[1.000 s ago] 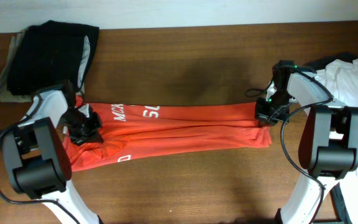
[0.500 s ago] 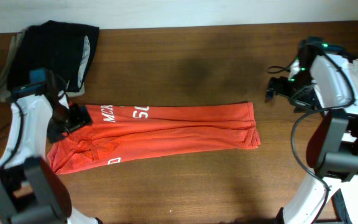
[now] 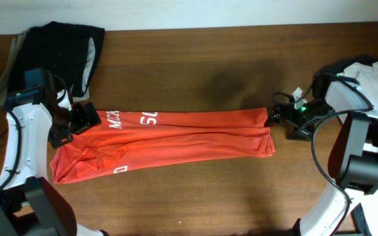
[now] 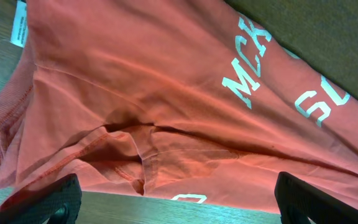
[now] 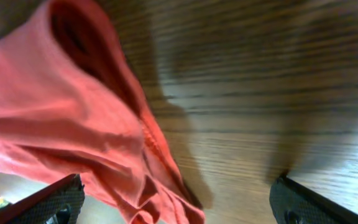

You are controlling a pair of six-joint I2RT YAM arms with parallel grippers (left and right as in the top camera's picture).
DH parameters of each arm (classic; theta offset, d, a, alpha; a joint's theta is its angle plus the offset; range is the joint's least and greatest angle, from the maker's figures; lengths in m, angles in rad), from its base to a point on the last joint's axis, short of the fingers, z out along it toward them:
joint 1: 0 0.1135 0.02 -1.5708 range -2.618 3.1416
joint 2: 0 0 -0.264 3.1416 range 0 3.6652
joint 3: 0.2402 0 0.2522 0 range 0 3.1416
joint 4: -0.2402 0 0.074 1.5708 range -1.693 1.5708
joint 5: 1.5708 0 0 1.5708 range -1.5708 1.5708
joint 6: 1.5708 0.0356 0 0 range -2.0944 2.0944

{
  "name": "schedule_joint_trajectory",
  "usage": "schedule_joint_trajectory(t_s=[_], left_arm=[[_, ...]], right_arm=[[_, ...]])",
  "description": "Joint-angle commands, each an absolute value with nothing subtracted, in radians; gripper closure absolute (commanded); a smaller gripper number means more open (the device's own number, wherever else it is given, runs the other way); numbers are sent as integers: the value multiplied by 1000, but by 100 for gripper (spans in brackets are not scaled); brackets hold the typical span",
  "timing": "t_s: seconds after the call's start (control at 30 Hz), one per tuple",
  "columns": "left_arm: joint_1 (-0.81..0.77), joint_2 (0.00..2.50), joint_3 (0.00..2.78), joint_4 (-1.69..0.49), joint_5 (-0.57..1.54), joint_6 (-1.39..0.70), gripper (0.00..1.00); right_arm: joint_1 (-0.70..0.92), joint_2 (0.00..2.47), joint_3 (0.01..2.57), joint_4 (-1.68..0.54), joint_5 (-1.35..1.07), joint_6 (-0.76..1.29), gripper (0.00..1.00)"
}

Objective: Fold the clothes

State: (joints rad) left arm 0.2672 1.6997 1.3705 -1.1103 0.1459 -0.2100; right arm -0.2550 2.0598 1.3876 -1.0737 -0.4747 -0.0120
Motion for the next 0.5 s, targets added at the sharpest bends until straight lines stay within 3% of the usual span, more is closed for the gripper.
schedule_joint_trajectory(t_s=[0.0, 0.17, 0.37, 0.43, 0.47], left_arm=[[271, 1698, 1375, -1112, 162, -213, 1], [271, 1698, 1375, -1112, 162, -213, 1], [271, 1698, 1375, -1111, 162, -213, 1], [271, 1698, 1375, -1112, 162, -213, 1], [271, 1698, 1375, -1112, 162, -213, 1]], right_arm=[[-248, 2066, 1307, -1010, -544, -57, 1], [-230, 2066, 1214, -891, -661, -80, 1], [-94, 2067, 1147, -807, -714, -70, 0], [-52, 2067, 1147, -804, -714, -55, 9], [-41, 2067, 1147, -799, -706, -30, 23]])
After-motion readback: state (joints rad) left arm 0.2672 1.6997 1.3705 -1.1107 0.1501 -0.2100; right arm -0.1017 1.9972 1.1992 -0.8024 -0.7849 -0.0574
